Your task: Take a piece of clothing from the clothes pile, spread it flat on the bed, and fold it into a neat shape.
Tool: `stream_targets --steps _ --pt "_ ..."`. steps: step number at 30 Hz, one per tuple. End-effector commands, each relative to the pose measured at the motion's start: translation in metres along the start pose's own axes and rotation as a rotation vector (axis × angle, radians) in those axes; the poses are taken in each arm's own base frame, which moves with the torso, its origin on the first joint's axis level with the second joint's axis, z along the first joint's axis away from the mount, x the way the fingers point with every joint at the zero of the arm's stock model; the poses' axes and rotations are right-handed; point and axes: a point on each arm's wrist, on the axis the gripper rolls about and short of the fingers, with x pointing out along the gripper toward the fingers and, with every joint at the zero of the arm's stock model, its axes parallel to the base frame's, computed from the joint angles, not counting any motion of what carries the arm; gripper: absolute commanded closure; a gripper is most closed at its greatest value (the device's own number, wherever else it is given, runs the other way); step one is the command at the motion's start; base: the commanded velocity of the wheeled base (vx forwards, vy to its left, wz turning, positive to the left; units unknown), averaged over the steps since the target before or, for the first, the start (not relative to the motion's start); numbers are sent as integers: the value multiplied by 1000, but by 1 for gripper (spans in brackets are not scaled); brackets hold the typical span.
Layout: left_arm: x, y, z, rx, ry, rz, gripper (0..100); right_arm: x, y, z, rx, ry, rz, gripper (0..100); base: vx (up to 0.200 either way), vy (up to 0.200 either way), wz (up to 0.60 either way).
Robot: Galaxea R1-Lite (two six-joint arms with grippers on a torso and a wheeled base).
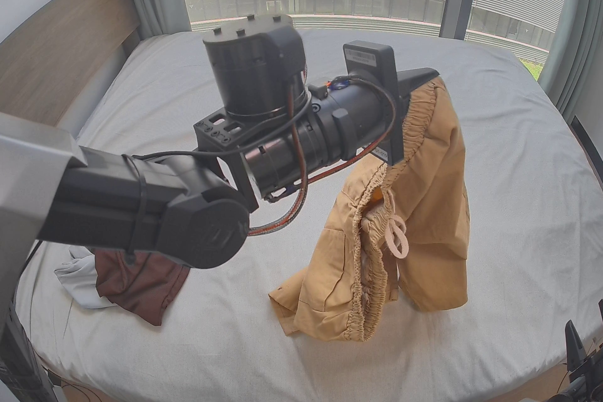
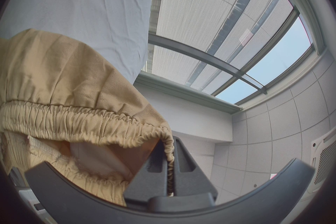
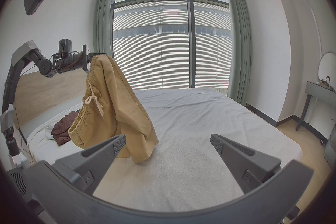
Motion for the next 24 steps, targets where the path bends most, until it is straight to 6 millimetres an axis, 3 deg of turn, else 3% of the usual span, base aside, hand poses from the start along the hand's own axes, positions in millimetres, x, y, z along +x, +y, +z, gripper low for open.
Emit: stream_targets --steps 1,7,24 --pt "-1 15 23 8 -77 34 100 0 0 -5 0 1 1 0 0 0 0" --pt "-27 26 55 93 -173 83 100 0 0 -5 0 1 1 0 0 0 0" --pt "-99 39 84 255 -294 131 100 0 0 -5 -2 1 -1 0 0 0 0"
